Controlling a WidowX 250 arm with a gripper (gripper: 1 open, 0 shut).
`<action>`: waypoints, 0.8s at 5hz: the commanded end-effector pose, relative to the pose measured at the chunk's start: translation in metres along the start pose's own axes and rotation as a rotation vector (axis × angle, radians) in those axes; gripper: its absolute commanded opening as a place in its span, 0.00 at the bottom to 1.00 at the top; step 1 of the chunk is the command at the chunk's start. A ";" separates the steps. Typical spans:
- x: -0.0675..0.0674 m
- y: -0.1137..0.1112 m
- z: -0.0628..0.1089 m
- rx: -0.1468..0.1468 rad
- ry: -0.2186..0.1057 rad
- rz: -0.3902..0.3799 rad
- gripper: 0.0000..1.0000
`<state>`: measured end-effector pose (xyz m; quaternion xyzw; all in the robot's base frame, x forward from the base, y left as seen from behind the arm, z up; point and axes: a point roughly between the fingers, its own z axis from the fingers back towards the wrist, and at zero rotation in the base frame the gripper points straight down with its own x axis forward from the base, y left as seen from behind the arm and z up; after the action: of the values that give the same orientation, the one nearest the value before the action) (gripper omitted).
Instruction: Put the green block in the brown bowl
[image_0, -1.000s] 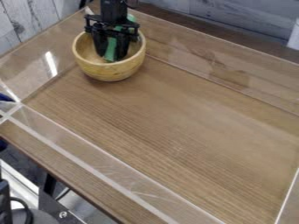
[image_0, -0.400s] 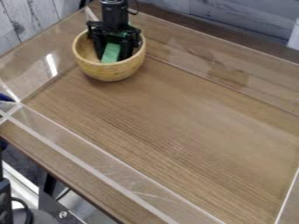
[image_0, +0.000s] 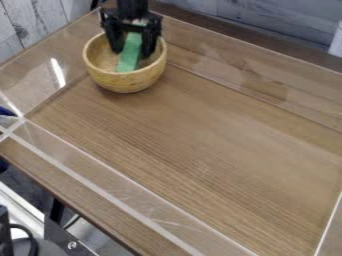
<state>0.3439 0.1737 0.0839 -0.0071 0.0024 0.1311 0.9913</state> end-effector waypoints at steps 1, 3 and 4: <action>0.001 -0.009 0.054 0.005 -0.120 -0.022 1.00; -0.001 -0.012 0.054 0.004 -0.110 -0.027 1.00; 0.000 -0.011 0.046 0.011 -0.088 -0.024 1.00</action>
<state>0.3431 0.1642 0.1138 -0.0053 -0.0189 0.1236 0.9921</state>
